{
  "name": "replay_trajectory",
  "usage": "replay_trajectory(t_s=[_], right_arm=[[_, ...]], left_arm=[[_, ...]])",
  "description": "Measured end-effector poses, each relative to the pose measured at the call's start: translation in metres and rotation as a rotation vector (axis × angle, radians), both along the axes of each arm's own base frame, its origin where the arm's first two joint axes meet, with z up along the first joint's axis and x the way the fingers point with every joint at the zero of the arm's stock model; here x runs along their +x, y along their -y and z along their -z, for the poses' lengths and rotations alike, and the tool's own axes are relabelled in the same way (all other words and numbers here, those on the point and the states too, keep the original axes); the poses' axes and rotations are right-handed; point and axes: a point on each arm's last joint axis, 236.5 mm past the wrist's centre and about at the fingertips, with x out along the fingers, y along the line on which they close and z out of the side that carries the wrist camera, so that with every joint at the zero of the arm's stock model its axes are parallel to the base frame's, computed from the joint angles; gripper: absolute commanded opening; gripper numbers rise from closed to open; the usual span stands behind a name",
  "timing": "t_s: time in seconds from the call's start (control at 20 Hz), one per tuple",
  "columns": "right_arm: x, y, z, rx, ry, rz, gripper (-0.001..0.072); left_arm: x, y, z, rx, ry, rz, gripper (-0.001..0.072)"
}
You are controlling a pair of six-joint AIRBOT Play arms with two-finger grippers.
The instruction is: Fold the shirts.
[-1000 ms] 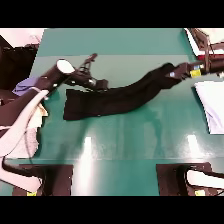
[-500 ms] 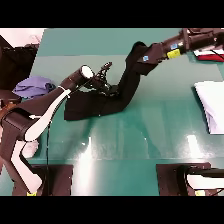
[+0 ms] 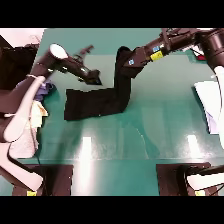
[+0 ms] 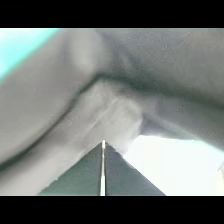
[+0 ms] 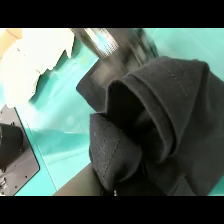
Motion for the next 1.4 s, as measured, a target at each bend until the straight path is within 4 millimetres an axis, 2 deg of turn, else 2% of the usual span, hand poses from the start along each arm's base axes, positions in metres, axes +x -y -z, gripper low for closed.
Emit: replay_trajectory(t_s=[0.15,0.35,0.4,0.45,0.5,0.6,0.65,0.75,0.85,1.0,1.2,1.3,1.4], right_arm=[[-0.005,-0.023,0.013,0.0,-0.017,-0.038,0.0017],[-0.013,-0.074,0.033,0.015,-0.001,-0.098,0.0025],[-0.015,-0.092,0.041,0.022,0.012,-0.116,0.015],[-0.017,-0.109,0.048,0.03,0.028,-0.131,0.0423],[-0.02,-0.13,0.057,0.041,0.045,-0.143,0.0559],[-0.029,-0.167,0.076,0.056,0.065,-0.164,0.0557],[-0.033,-0.18,0.081,0.061,0.074,-0.171,0.0553],[-0.037,-0.192,0.087,0.063,0.088,-0.176,0.055],[-0.036,-0.185,0.093,0.028,0.088,-0.179,0.055],[-0.024,-0.145,0.107,-0.076,0.06,-0.152,0.055],[-0.002,-0.063,0.143,-0.196,-0.069,-0.026,0.0562],[0.008,-0.018,0.166,-0.224,-0.157,0.061,0.0702],[0.014,0.02,0.188,-0.208,-0.265,0.153,0.07]], left_arm=[[0.006,-0.064,-0.046,0.08,0.103,-0.068,0.0029],[-0.001,-0.14,-0.103,0.183,0.228,-0.18,0.0029],[-0.005,-0.155,-0.116,0.2,0.252,-0.206,0.0029],[-0.009,-0.168,-0.126,0.216,0.272,-0.23,0.0029],[-0.013,-0.177,-0.136,0.227,0.292,-0.248,0.0029],[-0.019,-0.187,-0.148,0.241,0.315,-0.269,0.0029],[-0.022,-0.191,-0.151,0.249,0.318,-0.274,0.0029],[-0.027,-0.196,-0.154,0.259,0.32,-0.28,0.0029],[-0.03,-0.198,-0.155,0.265,0.316,-0.279,0.0029],[-0.032,-0.2,-0.155,0.27,0.314,-0.281,0.0029],[-0.033,-0.201,-0.155,0.272,0.312,-0.281,0.003],[-0.033,-0.201,-0.155,0.272,0.312,-0.281,0.003],[-0.033,-0.201,-0.155,0.272,0.313,-0.281,0.003]])
